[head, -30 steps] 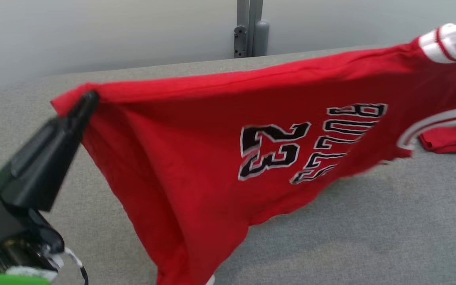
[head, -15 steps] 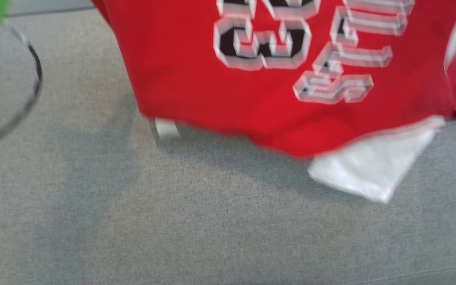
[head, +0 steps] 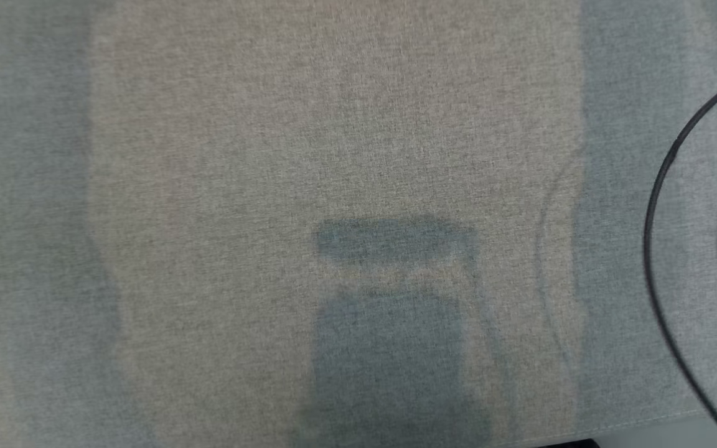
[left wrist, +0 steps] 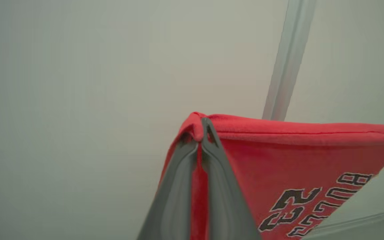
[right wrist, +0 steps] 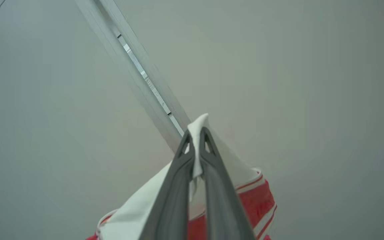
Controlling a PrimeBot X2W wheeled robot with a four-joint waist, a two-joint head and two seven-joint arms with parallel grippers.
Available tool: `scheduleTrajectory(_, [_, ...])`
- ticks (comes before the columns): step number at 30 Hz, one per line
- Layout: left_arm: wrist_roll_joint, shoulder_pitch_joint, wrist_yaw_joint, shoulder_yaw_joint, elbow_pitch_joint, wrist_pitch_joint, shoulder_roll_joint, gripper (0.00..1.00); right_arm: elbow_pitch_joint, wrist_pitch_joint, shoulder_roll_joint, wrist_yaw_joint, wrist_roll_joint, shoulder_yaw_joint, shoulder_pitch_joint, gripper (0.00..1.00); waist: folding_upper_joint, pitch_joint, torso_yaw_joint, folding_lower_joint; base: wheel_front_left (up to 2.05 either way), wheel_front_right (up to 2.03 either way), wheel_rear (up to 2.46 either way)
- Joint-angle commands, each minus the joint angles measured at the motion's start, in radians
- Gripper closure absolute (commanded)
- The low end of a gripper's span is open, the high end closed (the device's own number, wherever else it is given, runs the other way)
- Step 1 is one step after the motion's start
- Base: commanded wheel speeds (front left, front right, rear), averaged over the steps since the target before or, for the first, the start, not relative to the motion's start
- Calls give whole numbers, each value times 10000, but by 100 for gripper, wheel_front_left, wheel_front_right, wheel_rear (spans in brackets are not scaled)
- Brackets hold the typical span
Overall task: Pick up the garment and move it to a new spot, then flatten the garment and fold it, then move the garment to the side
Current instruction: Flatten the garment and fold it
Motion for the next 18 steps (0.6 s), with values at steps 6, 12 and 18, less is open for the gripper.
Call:
scheduleTrajectory(6, [-720,2397,-392,-286,936,-1144,244,100,-1165,-541,-155,-1,1630,858,3757,100,0,132,-125,-4,0,0,0])
scheduleTrajectory(12, [-1858,5807,-393,-1080,-199,-1460,546,100,-3299,-918,-620,-2,2780,1264,8325,100,0,-948,63,-4,0,0,0])
scheduleTrajectory(18, [-2014,9444,16,-991,-1811,-1753,1065,100,-4978,-1086,-552,-10,3320,1020,12069,100,0,-2451,65,-4,0,0,0])
